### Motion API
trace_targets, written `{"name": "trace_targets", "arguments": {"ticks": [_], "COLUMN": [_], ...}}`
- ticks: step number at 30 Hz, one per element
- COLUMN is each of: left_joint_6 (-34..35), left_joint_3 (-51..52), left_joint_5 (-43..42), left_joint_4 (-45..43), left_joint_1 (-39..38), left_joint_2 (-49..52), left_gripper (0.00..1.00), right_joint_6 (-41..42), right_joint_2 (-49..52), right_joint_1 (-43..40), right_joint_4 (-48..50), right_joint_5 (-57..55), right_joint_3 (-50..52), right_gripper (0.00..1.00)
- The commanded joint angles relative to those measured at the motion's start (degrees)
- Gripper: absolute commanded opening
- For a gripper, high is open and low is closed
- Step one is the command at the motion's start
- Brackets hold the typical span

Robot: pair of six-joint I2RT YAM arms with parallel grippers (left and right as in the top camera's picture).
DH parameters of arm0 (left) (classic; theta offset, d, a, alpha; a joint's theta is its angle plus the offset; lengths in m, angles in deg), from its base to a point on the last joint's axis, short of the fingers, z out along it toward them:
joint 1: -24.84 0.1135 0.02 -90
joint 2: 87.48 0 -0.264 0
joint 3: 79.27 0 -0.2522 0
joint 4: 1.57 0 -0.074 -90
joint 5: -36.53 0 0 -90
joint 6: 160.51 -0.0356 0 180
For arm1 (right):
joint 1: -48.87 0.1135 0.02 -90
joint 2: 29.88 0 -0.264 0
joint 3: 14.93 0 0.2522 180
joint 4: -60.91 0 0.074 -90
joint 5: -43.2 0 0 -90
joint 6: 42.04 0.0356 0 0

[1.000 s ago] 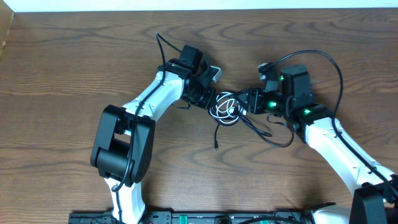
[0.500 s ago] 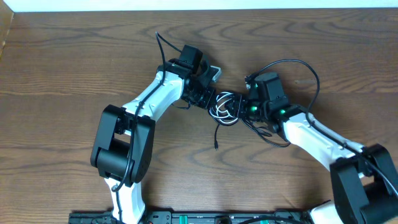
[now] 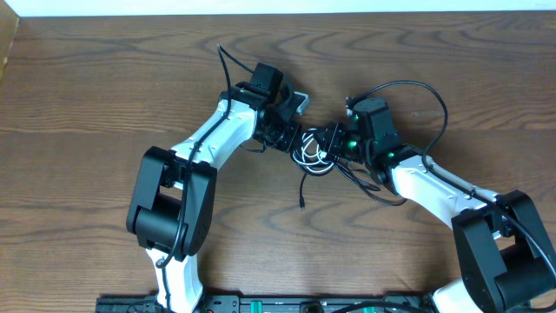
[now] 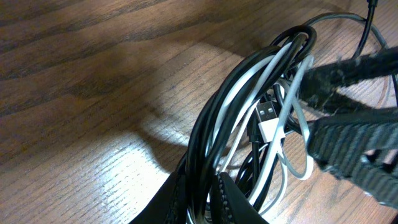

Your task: Untangle cables

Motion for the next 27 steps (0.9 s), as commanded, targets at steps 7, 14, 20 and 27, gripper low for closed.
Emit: {"name": "trace_targets", "arguments": {"ticks": [7,14,20,27], "left_joint_6": [0.11,0.11,0.11,0.11], "left_joint_3": [-0.87,-0.87,-0.87,-0.87], "left_joint_5": [0.74,0.74,0.76,0.74], "left_joint_4": [-0.07,-0.04,-0.02,0.17], "left_joint_1": [-0.02,-0.02,-0.02,-0.02], "left_joint_2": [-1.9,-1.9,-1.9,-1.9], "left_gripper": [0.17,0.17,0.17,0.17], "right_joint_6": [1.53,1.49,3.34,5.38], "right_joint_2": [0.5,0.5,0.5,0.5], "right_joint_1": [0.13,0.07,-0.35,-2.08], "right_joint_4": [0.81,-0.52,-0.63,-2.32], "right_joint_5": [-1.05,0.63,5.55,10.78], "right_joint_3": [-0.31,-0.31,-0.33,-0.33], "right_gripper": [0.46,0.43,0.41,0.39]}}
